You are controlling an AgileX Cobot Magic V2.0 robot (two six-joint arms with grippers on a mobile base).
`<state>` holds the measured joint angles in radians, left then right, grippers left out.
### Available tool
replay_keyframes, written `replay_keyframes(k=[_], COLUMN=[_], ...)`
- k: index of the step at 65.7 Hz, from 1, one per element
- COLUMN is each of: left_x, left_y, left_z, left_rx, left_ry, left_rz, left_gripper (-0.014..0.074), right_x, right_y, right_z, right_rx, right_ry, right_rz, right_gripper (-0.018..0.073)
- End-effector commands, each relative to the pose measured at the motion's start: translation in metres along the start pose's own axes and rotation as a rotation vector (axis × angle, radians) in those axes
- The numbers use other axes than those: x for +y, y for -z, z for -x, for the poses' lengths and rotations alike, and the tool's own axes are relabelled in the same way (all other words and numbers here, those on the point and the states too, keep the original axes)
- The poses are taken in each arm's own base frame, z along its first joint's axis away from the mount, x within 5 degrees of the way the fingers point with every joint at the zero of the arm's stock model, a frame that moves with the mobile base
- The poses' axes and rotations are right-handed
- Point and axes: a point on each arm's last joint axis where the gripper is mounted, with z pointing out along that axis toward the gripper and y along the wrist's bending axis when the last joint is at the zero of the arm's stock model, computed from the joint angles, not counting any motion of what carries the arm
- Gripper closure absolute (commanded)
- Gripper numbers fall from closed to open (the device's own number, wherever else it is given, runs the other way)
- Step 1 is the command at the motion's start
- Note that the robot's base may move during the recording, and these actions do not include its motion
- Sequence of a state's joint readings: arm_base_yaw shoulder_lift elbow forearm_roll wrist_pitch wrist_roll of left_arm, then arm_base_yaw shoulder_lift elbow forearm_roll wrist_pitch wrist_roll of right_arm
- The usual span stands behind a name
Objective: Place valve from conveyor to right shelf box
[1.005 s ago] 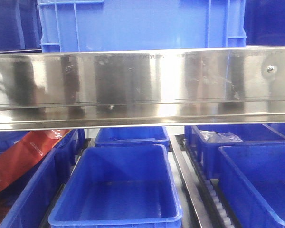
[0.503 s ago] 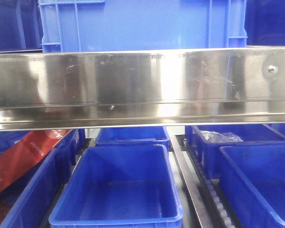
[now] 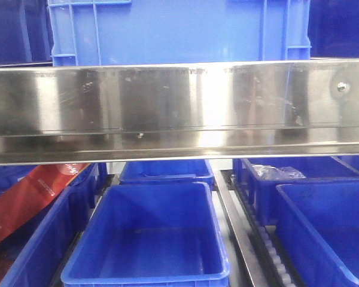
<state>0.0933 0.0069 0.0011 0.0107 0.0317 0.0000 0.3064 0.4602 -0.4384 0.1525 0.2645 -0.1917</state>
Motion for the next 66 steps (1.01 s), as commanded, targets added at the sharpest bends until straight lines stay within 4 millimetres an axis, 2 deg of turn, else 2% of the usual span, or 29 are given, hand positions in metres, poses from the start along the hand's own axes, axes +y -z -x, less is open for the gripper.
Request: replay_keyframes(k=[1,38,48,56,66], left_x=[0.0,0.0,0.0,0.0,0.0], left_y=[0.001,0.001,0.001,0.001,0.001], left_z=[0.003,0.003,0.003,0.003,0.003], left_rx=[-0.033,-0.033,-0.033,-0.033,-0.033], left_ry=[0.004,0.004,0.004,0.004,0.004], left_rz=[0.004,0.004,0.004,0.004,0.004], left_gripper=[0.0707,0.0707,0.0707,0.0707,0.0707], right_x=[-0.001,-0.001,-0.006,-0.015,-0.018], right_y=[0.001,0.001,0.004,0.012,0.025], right_z=[0.003,0.002,0.004,-0.006,-0.035], right_rx=[-0.033,-0.031,-0.098,-0.12,-0.149], right_ry=[0.011,0.01,-0.04,-0.084,-0.106], right_rz=[-0.013,-0.013,-0.068,-0.175,-0.28], right_gripper=[0.0718,0.0722,0.0722,0.0722,0.0722])
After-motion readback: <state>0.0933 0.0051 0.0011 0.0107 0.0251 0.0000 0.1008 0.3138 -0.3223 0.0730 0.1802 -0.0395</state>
